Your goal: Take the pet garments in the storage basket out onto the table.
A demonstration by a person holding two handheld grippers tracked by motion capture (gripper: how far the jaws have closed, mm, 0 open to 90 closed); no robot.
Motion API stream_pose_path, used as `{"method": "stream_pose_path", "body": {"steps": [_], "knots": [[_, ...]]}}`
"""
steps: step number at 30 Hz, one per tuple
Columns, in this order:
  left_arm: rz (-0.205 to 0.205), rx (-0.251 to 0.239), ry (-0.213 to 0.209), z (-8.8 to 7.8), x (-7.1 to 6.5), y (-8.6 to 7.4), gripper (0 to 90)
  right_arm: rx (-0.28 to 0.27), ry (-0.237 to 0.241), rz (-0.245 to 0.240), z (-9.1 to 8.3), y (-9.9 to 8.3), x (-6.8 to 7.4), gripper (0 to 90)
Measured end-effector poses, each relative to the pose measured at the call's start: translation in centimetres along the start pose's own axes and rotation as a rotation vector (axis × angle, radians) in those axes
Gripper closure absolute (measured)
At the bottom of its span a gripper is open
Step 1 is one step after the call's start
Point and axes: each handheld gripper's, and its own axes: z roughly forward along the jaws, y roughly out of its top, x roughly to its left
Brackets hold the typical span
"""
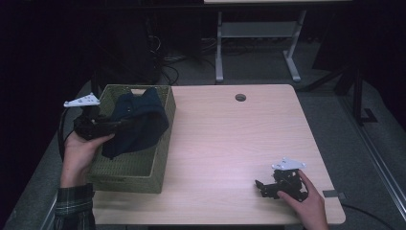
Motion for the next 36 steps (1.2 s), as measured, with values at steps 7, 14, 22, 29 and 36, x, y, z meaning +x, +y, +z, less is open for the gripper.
{"method": "stream_pose_path", "body": {"steps": [7, 14, 22, 29, 36], "knots": [[0.028, -0.020, -0.032, 0.4, -1.3, 1.0, 67.7, 0.000, 0.000, 0.000, 0.0, 0.0, 0.0, 0.0], [0.058, -0.032, -0.063, 1.0, -2.5, 2.0, 67.7, 0.000, 0.000, 0.000, 0.0, 0.0, 0.0, 0.0], [0.090, -0.040, -0.090, 2.1, -3.9, 2.9, 67.8, 0.000, 0.000, 0.000, 0.0, 0.0, 0.0, 0.0], [0.112, -0.039, -0.125, 3.4, -5.0, 3.6, 67.8, 0.000, 0.000, 0.000, 0.0, 0.0, 0.0, 0.0], [0.133, -0.022, -0.153, 5.1, -6.1, 4.0, 67.8, 0.000, 0.000, 0.000, 0.0, 0.0, 0.0, 0.0]]}}
